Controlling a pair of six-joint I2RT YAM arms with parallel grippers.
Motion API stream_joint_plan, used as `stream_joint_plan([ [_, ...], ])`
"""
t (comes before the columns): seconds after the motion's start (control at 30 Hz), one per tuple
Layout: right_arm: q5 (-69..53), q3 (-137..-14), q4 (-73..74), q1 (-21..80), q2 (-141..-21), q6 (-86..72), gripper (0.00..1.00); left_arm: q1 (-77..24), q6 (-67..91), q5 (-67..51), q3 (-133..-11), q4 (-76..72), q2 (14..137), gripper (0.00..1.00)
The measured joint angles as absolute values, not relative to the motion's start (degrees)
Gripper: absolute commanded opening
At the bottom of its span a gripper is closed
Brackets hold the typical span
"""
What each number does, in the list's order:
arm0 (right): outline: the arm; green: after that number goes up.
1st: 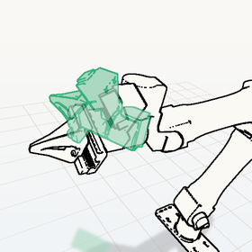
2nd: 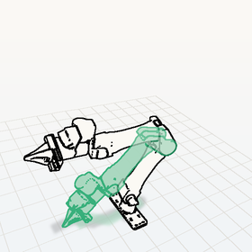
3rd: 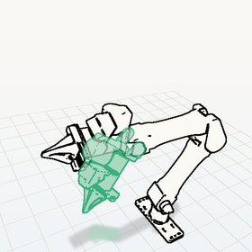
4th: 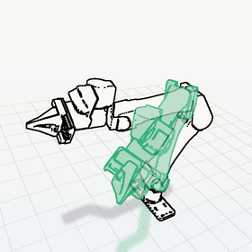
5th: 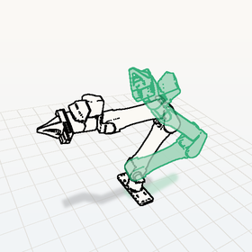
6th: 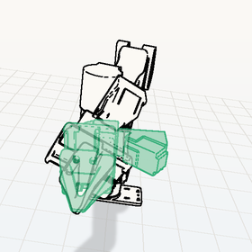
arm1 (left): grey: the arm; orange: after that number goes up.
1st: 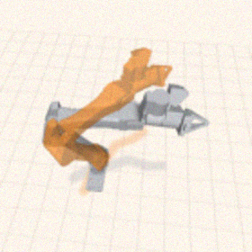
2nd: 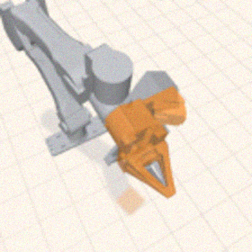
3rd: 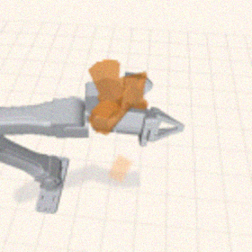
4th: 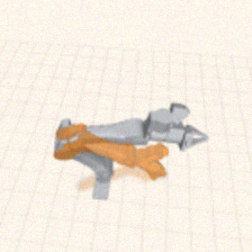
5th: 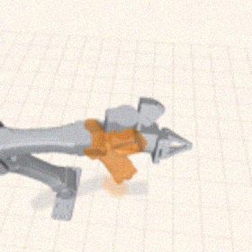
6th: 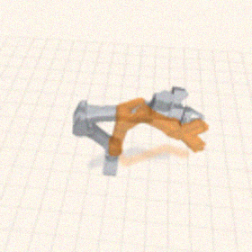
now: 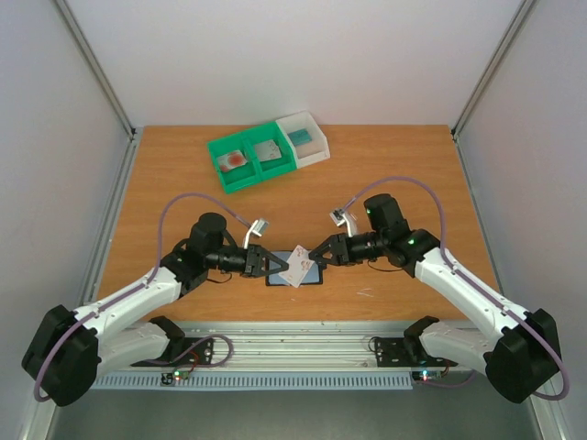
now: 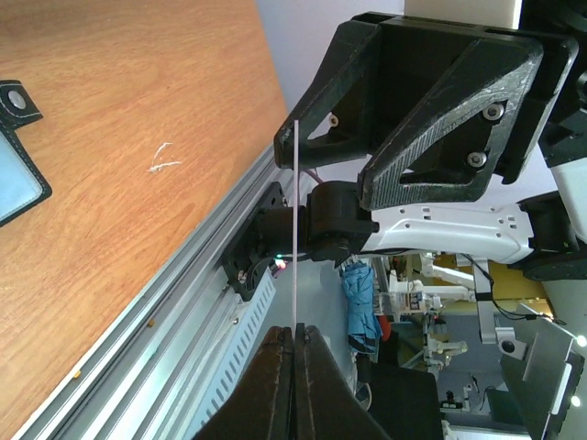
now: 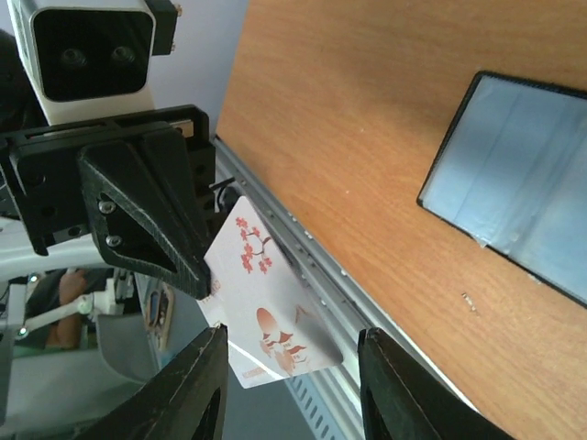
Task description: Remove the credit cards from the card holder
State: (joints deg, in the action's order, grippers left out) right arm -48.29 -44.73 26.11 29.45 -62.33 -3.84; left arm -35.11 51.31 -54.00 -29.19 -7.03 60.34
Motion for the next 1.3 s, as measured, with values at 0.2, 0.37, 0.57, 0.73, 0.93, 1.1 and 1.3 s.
stream_joint_plan([
  [0.2,-51.48,-43.38,23.86,29.28,-62.7,-4.47,0.3,-35.14,50.5,-54.87,-29.19,-6.24,60.34,0.01],
  [0.37,-53.63,-42.15,21.74,29.19,-63.75,-5.39,0.23,-35.18,50.5,-55.11,-29.19,-6.2,60.34,0.01],
  [0.57,-54.76,-41.71,20.88,29.19,-63.81,-5.93,0.02,-35.29,50.5,-55.09,-29.19,-6.2,60.34,0.12],
  [0.73,-55.11,-41.63,19.84,29.19,-63.4,-6.55,0.01,-35.33,49.84,-53.39,-29.26,-4.75,60.34,0.4],
  [0.93,-51.88,-40.95,19.81,29.19,-61.3,-7.68,0.01,-35.07,47.83,-45.39,-33.15,4.78,59.86,0.66],
  [1.1,-47.72,-40.23,20.01,29.17,-58.94,-9.04,0.01,-34.35,43.68,-30.98,-41.89,18.2,59.07,0.73],
  [1.3,-43.68,-39.57,20.03,29.17,-57.17,-10.76,0.01,-31.05,39.81,-10.63,-49.87,32.29,60.25,0.71],
])
